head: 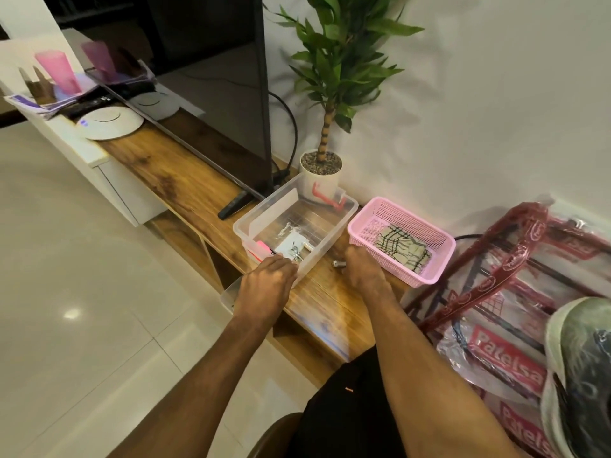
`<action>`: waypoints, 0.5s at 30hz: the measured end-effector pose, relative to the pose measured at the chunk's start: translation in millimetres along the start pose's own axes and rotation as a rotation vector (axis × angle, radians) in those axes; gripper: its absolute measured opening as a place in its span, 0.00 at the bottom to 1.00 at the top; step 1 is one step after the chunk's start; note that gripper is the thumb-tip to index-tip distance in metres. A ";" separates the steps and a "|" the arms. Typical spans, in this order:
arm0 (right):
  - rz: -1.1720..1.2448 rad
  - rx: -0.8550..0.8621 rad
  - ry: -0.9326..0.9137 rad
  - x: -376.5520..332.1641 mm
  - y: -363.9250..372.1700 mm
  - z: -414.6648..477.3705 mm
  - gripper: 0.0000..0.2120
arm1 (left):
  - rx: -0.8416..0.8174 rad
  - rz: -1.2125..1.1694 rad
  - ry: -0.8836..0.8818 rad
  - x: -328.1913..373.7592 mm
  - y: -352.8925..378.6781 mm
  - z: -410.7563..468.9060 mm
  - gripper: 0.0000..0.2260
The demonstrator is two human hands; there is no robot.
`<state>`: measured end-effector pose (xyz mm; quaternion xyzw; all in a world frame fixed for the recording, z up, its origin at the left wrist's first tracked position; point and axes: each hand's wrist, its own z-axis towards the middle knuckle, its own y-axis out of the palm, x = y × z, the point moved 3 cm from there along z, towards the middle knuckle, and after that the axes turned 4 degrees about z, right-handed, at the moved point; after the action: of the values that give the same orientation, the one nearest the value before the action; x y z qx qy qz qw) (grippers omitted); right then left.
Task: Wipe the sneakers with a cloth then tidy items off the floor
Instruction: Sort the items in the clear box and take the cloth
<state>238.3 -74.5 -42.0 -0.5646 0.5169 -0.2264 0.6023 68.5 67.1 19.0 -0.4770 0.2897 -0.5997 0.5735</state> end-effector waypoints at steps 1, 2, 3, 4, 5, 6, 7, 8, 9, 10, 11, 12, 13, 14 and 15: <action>0.009 0.001 0.016 0.2 -0.4 -3.5 0.10 | 0.000 0.001 -0.003 0.0 0.2 0.0 0.08; -0.010 -0.007 0.022 2.6 1.1 -4.2 0.10 | -0.001 0.004 -0.004 0.1 0.3 -0.3 0.08; -0.001 -0.004 0.021 1.8 0.6 -7.4 0.10 | -0.003 0.008 -0.002 0.5 0.2 -0.4 0.09; 0.005 0.005 0.031 3.4 1.2 -8.6 0.09 | -0.002 0.013 0.002 0.9 0.1 -0.6 0.09; 0.034 0.018 0.041 4.9 1.1 -10.4 0.09 | -0.004 0.018 0.003 1.1 0.2 -0.9 0.09; 0.066 0.030 0.039 4.5 1.2 -12.8 0.09 | -0.008 0.020 0.002 1.4 0.2 -1.0 0.10; 0.112 0.055 0.046 3.4 -2.0 -16.0 0.10 | -0.013 0.021 0.001 1.8 0.1 -1.4 0.10; 0.180 0.105 0.049 2.2 -6.6 -18.3 0.10 | -0.015 0.022 -0.001 2.3 0.1 -1.5 0.10; 0.253 0.163 0.044 0.4 -12.2 -21.3 0.11 | -0.013 0.025 -0.003 2.6 -0.3 -1.6 0.10; 0.297 0.226 0.031 -1.3 -18.0 -23.7 0.12 | -0.012 0.029 -0.005 3.1 -0.8 -1.6 0.10; 0.322 0.285 0.020 -4.2 -25.6 -27.6 0.13 | -0.012 0.035 -0.006 3.2 -0.9 -1.8 0.10; 0.336 0.339 0.001 -6.4 -32.9 -29.7 0.14 | -0.010 0.039 -0.007 3.3 -0.8 -2.2 0.10; 0.351 0.388 -0.025 -9.9 -40.5 -30.2 0.14 | -0.008 0.043 -0.006 3.2 -0.7 -2.3 0.10; 0.366 0.427 -0.044 -13.3 -47.4 -29.6 0.14 | -0.006 0.045 -0.006 3.3 -0.8 -2.5 0.10; 0.382 0.456 -0.058 -18.8 -55.9 -29.2 0.13 | -0.003 0.044 -0.006 3.2 -0.5 -2.6 0.10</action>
<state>223.2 -85.9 21.0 -0.3136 0.5323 -0.2032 0.7596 66.3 63.6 19.2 -0.4730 0.2993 -0.5853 0.5867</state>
